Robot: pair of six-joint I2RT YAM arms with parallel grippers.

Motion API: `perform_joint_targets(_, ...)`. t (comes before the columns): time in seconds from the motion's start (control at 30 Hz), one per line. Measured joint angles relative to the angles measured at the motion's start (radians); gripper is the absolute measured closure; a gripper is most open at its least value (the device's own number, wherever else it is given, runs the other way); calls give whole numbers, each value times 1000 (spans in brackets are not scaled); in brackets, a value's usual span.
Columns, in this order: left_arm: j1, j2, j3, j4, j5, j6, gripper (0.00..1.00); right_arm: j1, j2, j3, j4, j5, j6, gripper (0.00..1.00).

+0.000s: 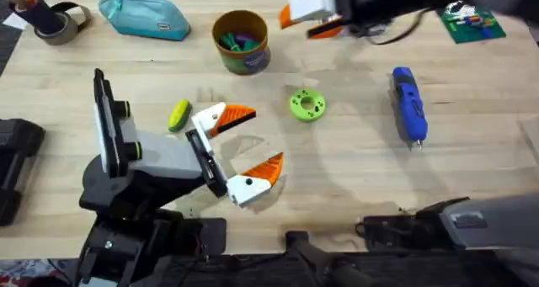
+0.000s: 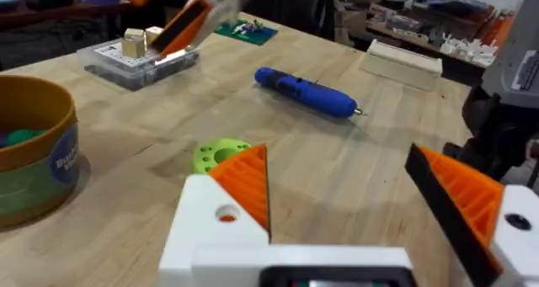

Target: Pick up the gripper from the table and insert it into the empty holder that is missing its gripper. Then pick up a screw, insert it into the mounting hole, and use the screwdriver to tighten it. Finally, clean up the table by picking up the vegetable and placing it into the bucket.

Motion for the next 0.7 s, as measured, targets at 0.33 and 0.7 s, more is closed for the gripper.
perform_joint_targets(0.33, 0, 0, 0, 0, -1, 0, 10, 0, -322, 24, -482, 381, -214, 4)
perform_joint_targets(0.7, 0, 0, 0, 0, 0, 0, 10, 0, -363, -220, -384, 480, -219, 4)
